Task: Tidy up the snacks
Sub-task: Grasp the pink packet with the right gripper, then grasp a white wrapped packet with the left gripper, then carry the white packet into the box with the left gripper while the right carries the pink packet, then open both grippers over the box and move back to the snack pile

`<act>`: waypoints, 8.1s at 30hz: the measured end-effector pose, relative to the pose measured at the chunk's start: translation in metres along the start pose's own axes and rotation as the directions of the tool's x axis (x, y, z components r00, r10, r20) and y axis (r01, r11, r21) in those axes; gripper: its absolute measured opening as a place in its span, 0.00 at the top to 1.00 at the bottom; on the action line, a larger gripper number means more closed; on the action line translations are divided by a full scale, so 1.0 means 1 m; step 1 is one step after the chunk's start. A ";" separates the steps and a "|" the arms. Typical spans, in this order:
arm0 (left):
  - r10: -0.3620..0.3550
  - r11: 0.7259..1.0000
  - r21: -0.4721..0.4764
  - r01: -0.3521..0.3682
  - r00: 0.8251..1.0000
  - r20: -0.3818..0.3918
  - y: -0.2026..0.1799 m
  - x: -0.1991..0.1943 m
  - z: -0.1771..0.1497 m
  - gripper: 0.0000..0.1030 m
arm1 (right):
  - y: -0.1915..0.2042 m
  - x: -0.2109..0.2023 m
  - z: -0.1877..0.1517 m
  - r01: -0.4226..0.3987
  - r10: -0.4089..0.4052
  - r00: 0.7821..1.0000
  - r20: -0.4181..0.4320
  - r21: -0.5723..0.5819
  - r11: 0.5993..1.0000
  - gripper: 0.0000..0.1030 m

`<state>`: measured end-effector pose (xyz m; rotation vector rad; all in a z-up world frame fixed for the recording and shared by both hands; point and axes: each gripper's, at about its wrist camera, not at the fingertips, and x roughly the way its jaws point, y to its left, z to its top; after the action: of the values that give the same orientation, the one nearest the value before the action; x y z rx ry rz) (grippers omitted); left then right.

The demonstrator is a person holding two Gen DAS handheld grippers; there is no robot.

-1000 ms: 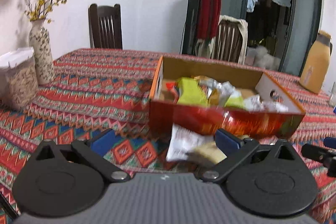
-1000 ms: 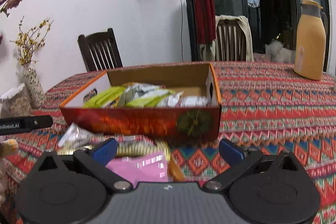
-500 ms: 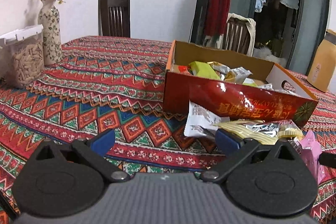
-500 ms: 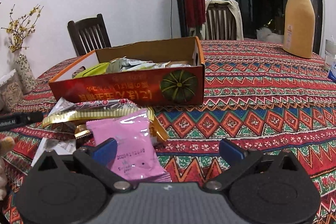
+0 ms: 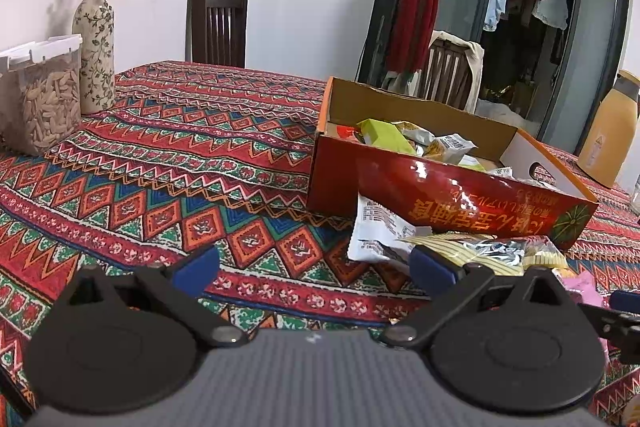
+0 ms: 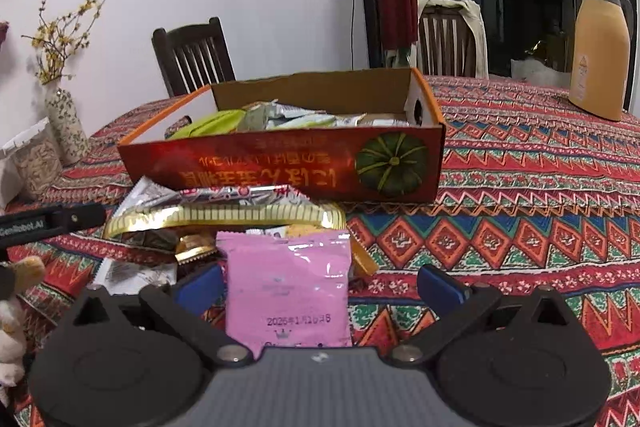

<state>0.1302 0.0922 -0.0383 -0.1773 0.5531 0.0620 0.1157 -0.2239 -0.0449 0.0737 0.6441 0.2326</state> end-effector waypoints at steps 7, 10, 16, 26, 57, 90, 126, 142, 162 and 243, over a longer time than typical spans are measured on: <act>0.002 1.000 -0.004 -0.002 1.000 0.003 0.001 0.000 0.000 0.00 | -0.003 0.006 -0.001 -0.031 0.032 0.999 -0.010 0.022 0.999 0.21; 0.002 1.000 -0.004 -0.002 1.000 0.003 0.001 0.000 -0.001 0.00 | -0.001 0.004 -0.003 -0.032 0.032 0.999 -0.004 0.007 0.999 0.37; 0.005 1.000 -0.004 -0.005 1.000 -0.001 0.001 0.001 -0.001 0.00 | 0.001 -0.007 -0.005 -0.032 0.033 0.999 0.036 -0.003 0.999 0.42; 0.031 0.999 -0.008 -0.031 0.999 -0.037 0.000 0.006 0.000 0.00 | -0.015 -0.029 -0.007 0.007 -0.009 0.995 0.101 0.017 1.000 0.42; 0.037 0.994 0.107 -0.015 0.977 -0.211 -0.087 -0.014 -0.014 0.00 | -0.059 -0.017 -0.016 0.024 -0.031 0.994 0.103 0.068 0.997 0.41; 0.070 0.988 0.145 -0.045 0.983 -0.167 -0.108 -0.001 -0.037 0.46 | -0.061 -0.024 -0.017 -0.024 0.013 0.991 0.134 0.082 0.996 0.41; -0.078 0.982 0.183 0.053 0.988 0.131 -0.125 -0.065 0.050 0.48 | -0.026 -0.050 0.065 0.014 -0.008 0.948 0.319 -0.015 1.000 0.42; 0.031 0.996 0.081 -0.045 0.986 0.161 -0.123 0.043 0.134 0.48 | -0.012 0.038 0.153 0.052 -0.035 0.941 0.338 -0.041 0.998 0.42; 0.069 0.997 0.037 -0.073 0.991 0.114 -0.105 0.101 0.106 0.29 | -0.022 0.087 0.134 0.049 -0.038 0.970 0.242 -0.039 0.998 0.36; 0.053 0.996 0.073 -0.058 0.996 0.074 -0.031 -0.010 -0.011 0.00 | -0.039 -0.019 -0.011 0.076 -0.073 0.980 0.183 -0.006 0.997 0.00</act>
<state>0.1197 0.0596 -0.0372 -0.0862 0.4873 0.1014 0.1020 -0.2662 -0.0478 0.0578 0.4612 0.1551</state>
